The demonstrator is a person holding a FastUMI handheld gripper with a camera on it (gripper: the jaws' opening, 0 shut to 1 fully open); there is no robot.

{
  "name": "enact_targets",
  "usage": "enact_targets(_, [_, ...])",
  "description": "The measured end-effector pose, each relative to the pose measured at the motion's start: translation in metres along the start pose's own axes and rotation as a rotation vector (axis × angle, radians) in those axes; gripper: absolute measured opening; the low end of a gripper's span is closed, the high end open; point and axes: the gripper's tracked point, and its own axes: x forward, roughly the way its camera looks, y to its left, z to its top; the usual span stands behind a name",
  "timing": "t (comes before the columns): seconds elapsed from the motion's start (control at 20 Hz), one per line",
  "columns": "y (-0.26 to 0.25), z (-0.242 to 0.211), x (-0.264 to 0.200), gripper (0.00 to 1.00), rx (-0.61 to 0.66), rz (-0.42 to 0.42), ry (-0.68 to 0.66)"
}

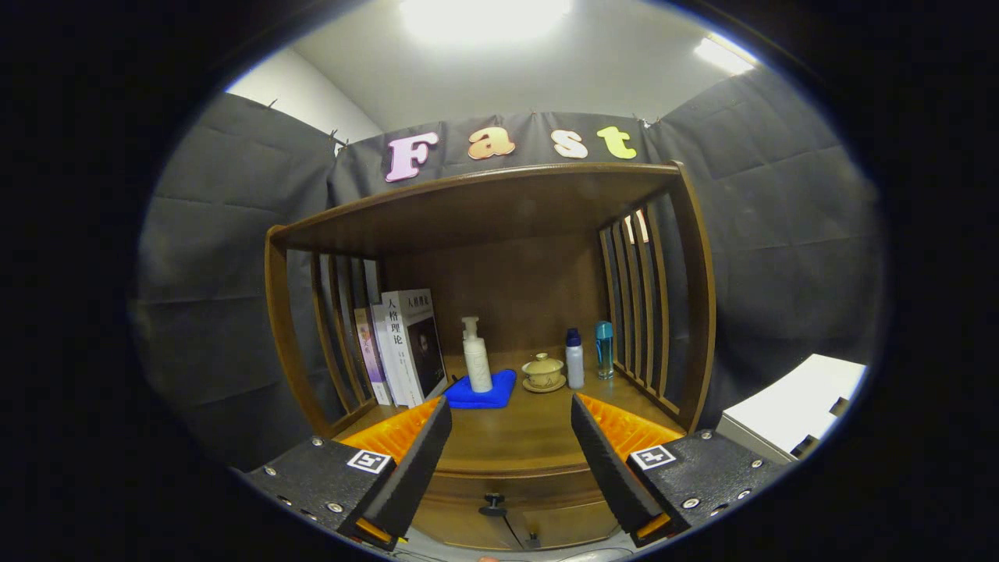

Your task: Pull open the drawer, take out the items inside it, and place them on the countertop above the cabinet.

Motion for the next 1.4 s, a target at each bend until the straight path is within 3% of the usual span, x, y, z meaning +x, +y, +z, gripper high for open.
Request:
enact_targets(0.2, [-0.007,-0.043,0.02,0.96,-0.034,-0.065,0.076])
enact_targets(0.5, [0.002,-0.083,0.034,0.96,-0.125,-0.048,0.116])
enact_targets(0.9, [0.047,-0.159,0.04,0.96,-0.117,0.019,0.188])
enact_targets(1.4, [0.037,-0.24,0.054,0.96,-0.215,-0.03,0.304])
